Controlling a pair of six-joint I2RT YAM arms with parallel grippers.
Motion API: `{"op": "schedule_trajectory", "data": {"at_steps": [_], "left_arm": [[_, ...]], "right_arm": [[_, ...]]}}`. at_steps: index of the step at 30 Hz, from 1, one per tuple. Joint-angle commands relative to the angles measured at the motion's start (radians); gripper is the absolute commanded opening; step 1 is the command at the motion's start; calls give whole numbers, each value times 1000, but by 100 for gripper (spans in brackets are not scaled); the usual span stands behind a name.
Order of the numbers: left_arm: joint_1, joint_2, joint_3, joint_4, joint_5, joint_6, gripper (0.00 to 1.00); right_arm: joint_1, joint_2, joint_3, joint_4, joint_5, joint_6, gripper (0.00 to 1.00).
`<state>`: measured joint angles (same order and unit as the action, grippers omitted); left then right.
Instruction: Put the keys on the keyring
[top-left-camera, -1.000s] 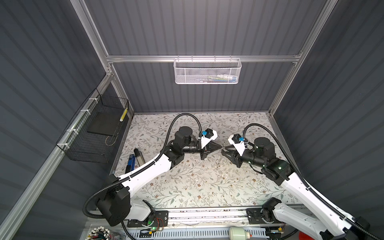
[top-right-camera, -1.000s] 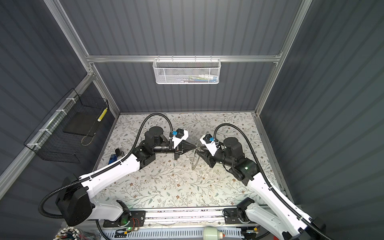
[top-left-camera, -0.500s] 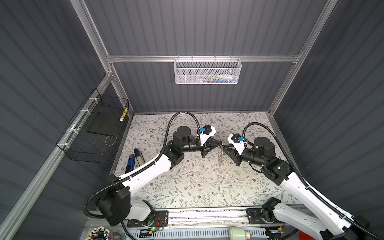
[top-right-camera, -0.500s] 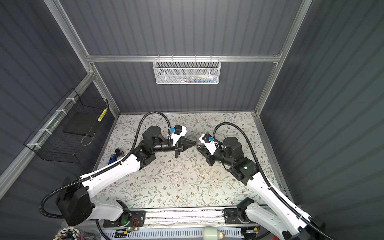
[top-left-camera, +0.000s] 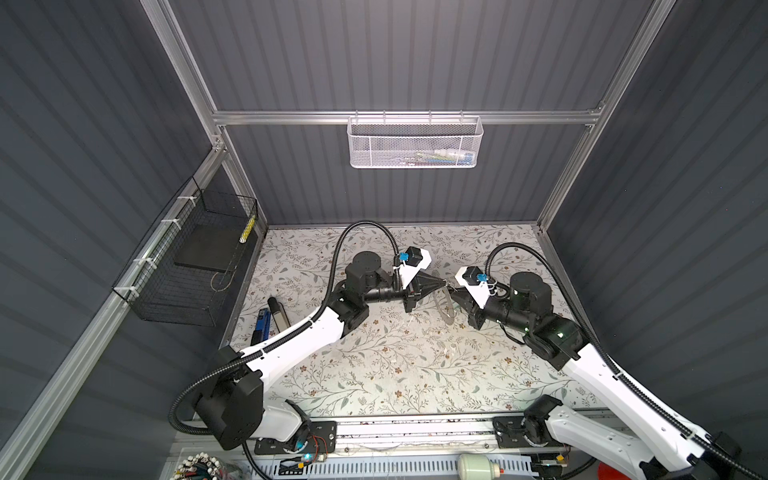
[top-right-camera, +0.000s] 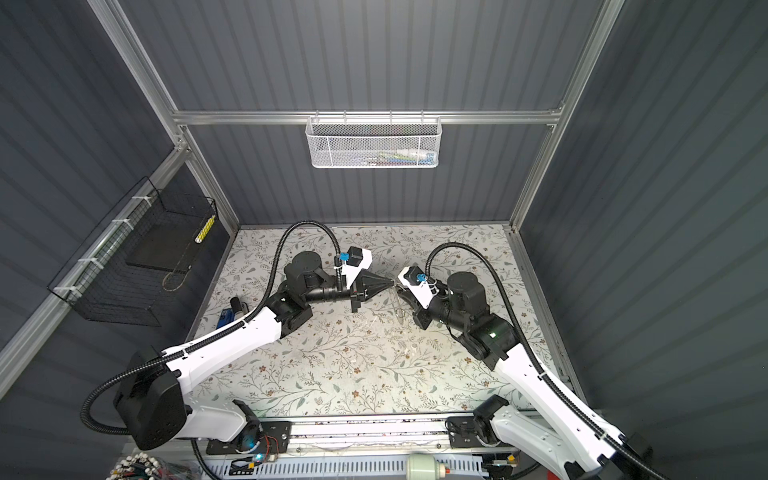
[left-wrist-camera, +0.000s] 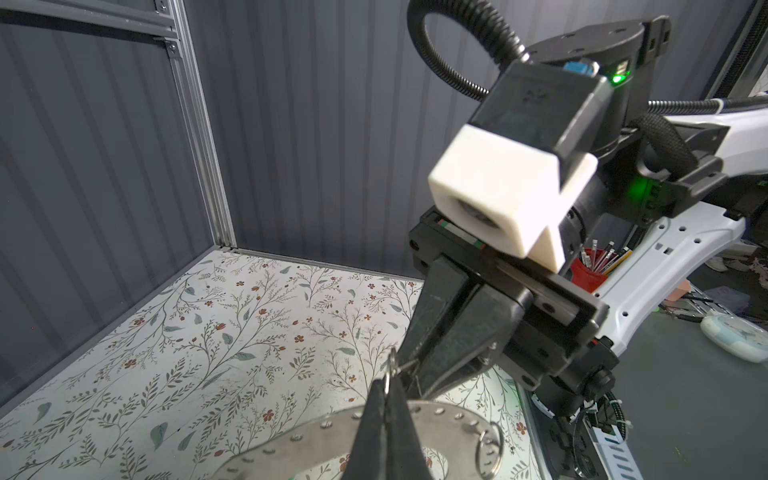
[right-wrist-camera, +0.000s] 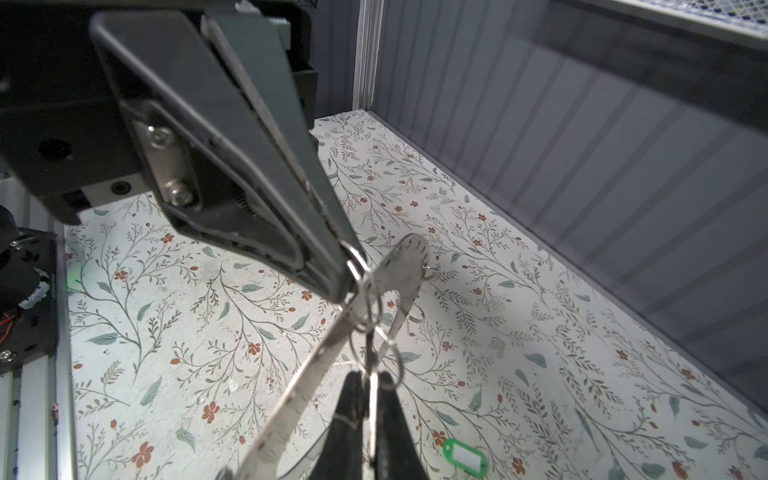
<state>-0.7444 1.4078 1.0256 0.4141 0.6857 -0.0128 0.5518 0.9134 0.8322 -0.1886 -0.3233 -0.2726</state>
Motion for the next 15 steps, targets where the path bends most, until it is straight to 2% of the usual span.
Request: {"op": "schedule_trajectory", "data": {"at_steps": [1,4,11,15], "left_arm": [[7,1,12,62,-18,-15,0],[7,-2,-8,101,-62,-12,0],[8,16,-43,233,-71,-67,0],[6,13,-68,264,-70,-66,0]], "right_arm": [[3,3,30,-28,11,-25,0],[3,8,34,-38,35,-25,0],[3,66,82,-61,-2,-28,0],[3,94,104,-64,-97,-31,0]]}}
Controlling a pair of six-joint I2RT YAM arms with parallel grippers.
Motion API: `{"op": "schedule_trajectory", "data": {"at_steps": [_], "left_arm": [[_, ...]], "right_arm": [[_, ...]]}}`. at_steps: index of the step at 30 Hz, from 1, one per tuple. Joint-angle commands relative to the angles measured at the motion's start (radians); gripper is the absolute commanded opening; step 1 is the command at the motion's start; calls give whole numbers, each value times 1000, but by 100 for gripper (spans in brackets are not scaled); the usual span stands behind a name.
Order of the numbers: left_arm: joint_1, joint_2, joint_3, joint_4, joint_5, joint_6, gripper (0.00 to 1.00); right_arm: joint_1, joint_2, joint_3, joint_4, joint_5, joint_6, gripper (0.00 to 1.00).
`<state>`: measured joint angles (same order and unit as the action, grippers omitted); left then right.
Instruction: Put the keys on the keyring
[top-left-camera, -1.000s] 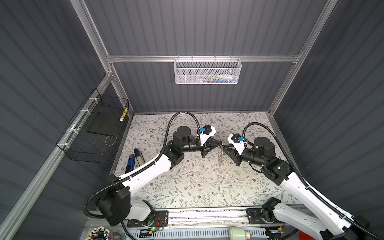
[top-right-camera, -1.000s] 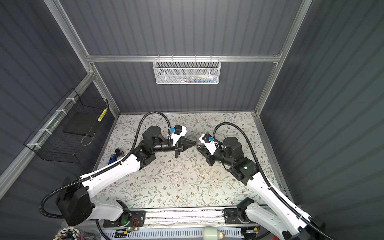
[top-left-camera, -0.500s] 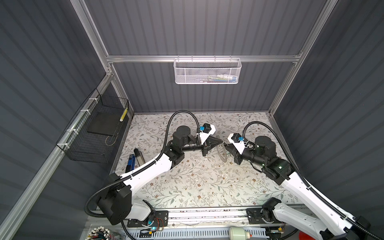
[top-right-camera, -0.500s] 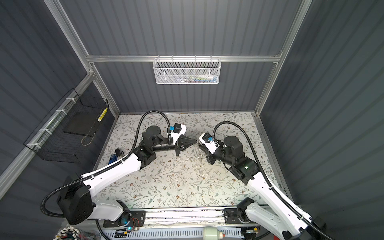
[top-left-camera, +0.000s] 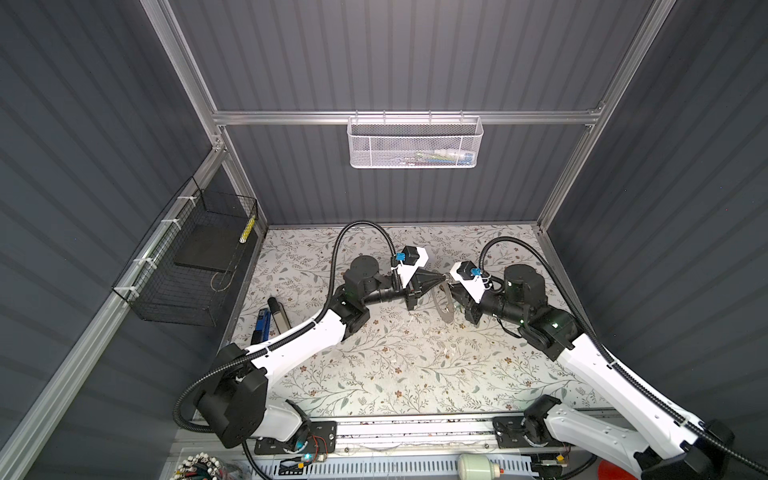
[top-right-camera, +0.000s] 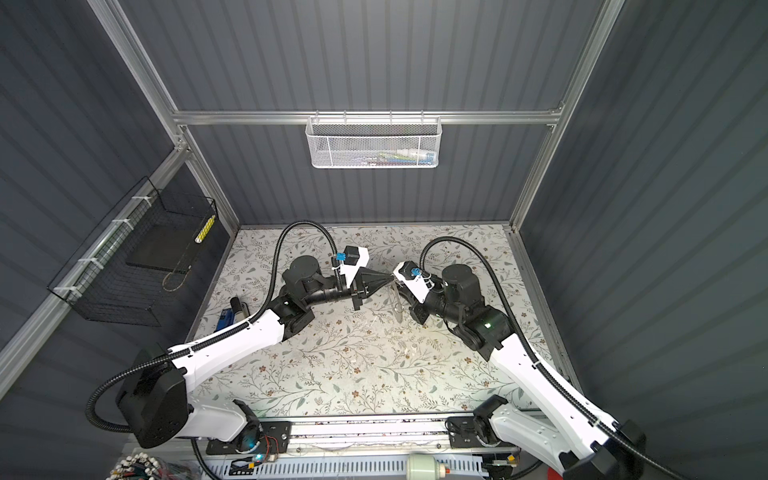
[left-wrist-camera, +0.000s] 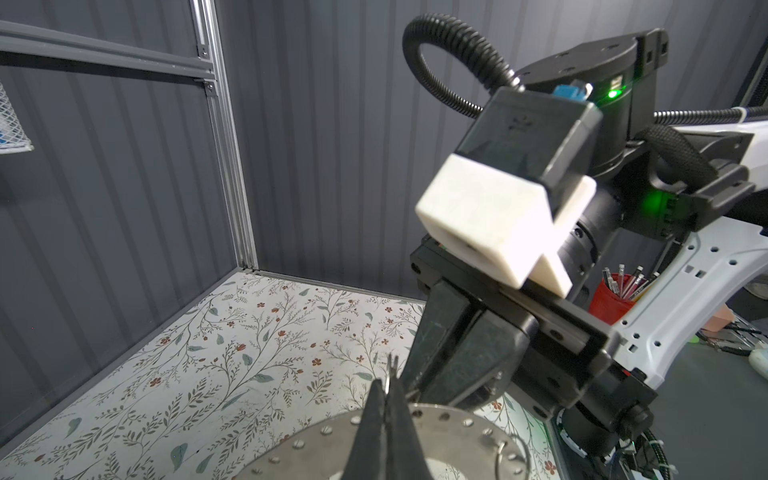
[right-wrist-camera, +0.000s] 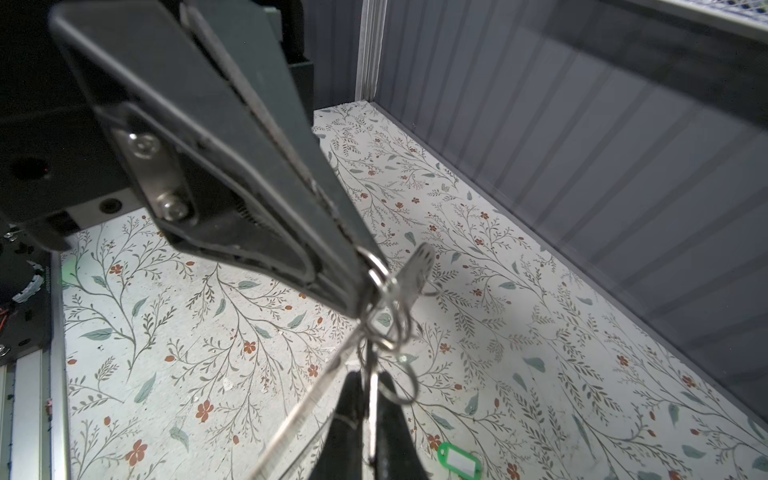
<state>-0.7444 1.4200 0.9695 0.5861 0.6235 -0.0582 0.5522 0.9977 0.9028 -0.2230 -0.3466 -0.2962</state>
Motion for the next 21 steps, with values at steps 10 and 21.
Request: {"op": "schedule_trajectory", "data": {"at_steps": [10,21], "left_arm": [[7,13,-75,170,-16,-9,0],[32,-9,-89,137,45,14,0]], "right_arm": [[3,72,71,-43,-213,-59,0],[-15,-102,30,-160,-68,-113,24]]}}
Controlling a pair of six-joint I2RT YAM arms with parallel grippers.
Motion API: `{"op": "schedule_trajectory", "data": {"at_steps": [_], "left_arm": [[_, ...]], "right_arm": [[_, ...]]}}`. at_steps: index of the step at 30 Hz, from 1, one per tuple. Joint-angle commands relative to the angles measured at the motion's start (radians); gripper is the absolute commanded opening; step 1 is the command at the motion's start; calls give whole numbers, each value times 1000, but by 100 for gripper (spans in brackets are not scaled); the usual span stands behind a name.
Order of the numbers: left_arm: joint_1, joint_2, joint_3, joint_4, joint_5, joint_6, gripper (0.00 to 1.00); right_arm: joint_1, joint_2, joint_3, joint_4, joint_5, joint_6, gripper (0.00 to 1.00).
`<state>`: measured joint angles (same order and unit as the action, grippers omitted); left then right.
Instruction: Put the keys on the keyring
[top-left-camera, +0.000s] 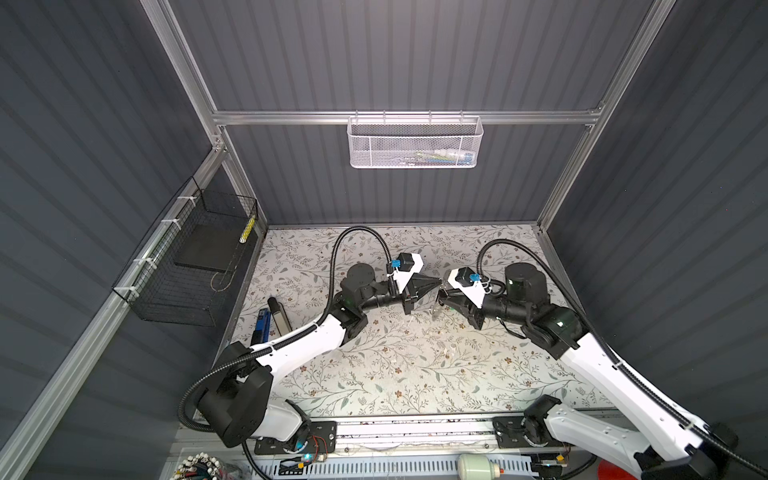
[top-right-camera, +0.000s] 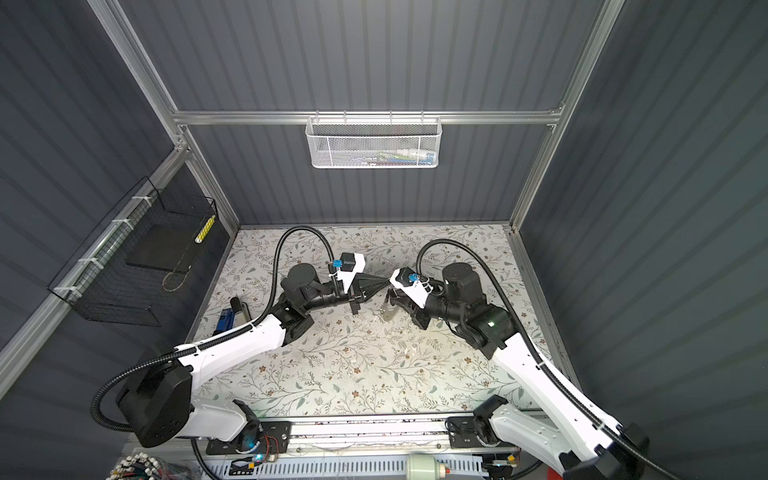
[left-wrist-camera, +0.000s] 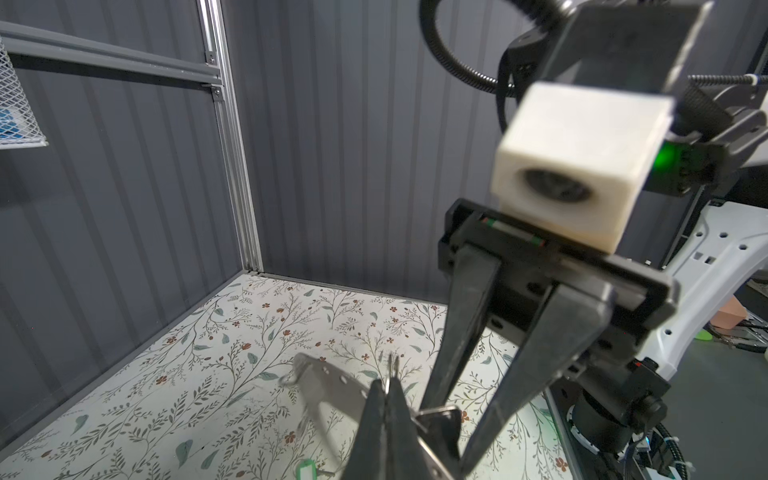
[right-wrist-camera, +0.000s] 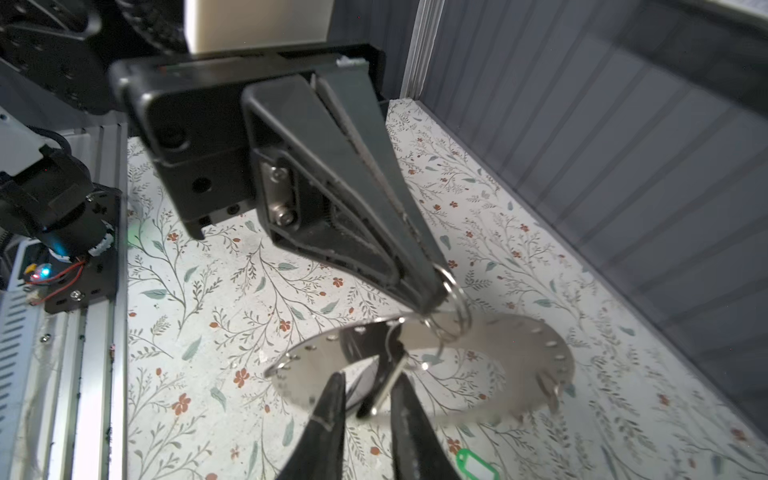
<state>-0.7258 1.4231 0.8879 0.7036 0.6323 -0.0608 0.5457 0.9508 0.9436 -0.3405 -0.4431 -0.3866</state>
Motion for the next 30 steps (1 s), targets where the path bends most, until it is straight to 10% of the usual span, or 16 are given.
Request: {"op": "schedule_trajectory", "data": {"at_steps": [1,30], "left_arm": [[19,-15,-5,11,48,17,0],[40,-59,20,-125,265,124,0]], "right_arm": [[-11,-76,-17,-43,27,-23,24],[-39,66,100,-57,-187,30,15]]}}
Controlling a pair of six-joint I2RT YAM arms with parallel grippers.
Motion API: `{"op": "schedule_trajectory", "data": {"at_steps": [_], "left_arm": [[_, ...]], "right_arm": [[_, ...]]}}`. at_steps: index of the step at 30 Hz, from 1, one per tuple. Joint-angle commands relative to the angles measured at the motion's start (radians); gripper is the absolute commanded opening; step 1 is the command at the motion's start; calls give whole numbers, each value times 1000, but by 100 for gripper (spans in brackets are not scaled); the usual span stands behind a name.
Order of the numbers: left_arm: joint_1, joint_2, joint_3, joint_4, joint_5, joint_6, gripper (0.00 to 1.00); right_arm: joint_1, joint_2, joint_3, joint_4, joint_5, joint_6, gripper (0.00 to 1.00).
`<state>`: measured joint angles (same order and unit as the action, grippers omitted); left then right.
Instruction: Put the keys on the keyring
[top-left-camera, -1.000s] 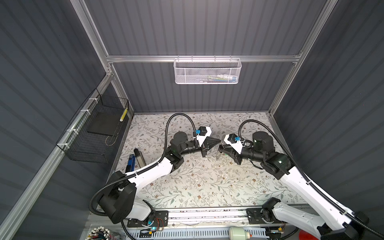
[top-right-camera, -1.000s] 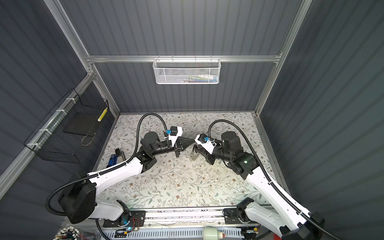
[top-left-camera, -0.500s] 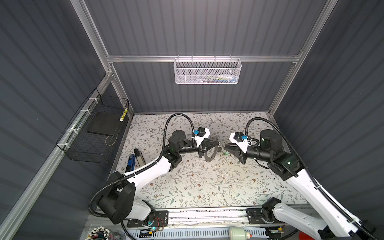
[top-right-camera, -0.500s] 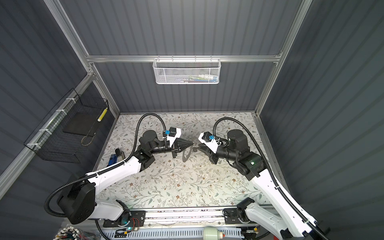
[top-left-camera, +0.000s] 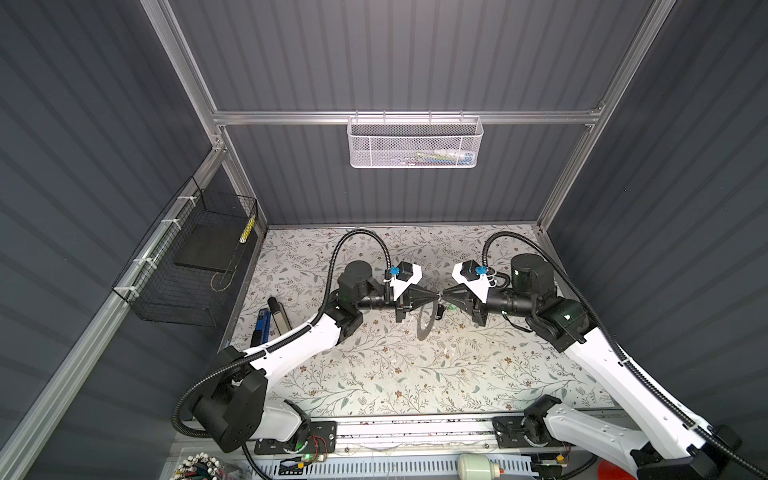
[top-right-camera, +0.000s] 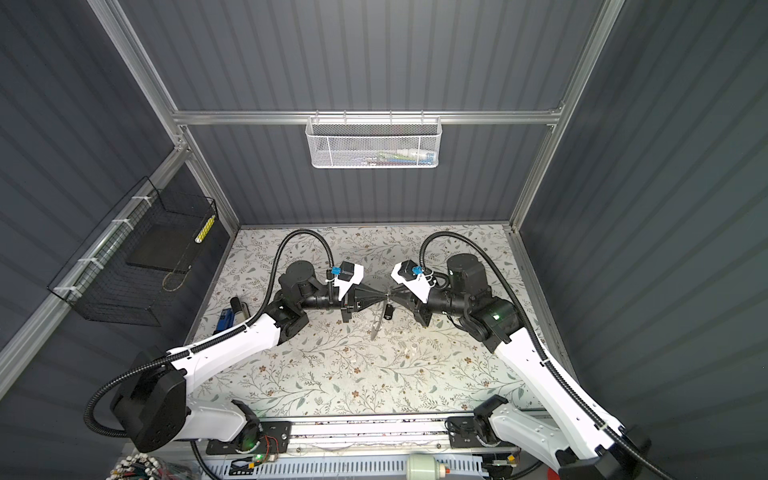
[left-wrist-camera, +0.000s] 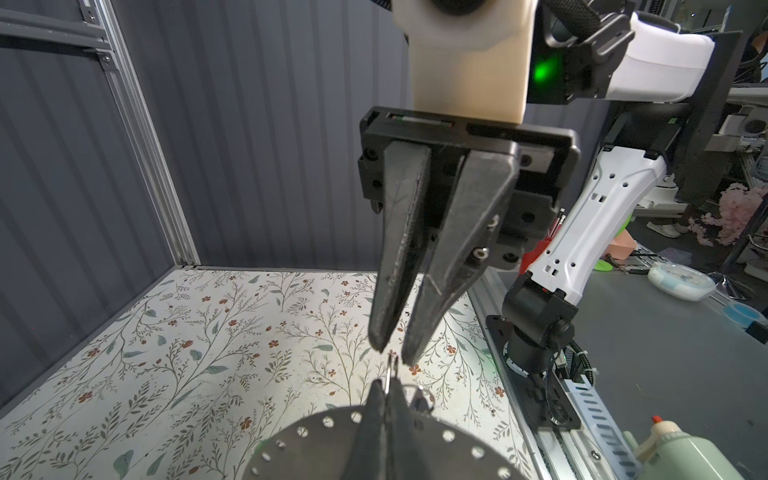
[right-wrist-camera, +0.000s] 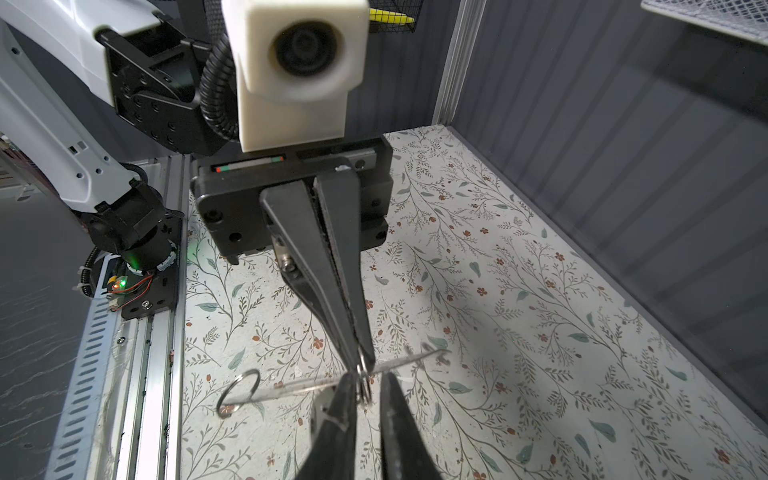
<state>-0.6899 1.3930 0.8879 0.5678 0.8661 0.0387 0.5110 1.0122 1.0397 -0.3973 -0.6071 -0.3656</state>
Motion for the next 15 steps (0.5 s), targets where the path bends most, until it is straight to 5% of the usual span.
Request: {"op": "schedule_trajectory", "data": {"at_steps": [1,8,15], "left_arm": [[4,-29,20,10,31,25,0],[4,-32,24,13,34,27,0],[4,-25,25,59,52,3,0]], "right_arm": [[-4,7,2,-3,-26,9,15],[-8,3,-18,-5,-36,11,18],[-8,15,-13,-12,-63,12,10]]}}
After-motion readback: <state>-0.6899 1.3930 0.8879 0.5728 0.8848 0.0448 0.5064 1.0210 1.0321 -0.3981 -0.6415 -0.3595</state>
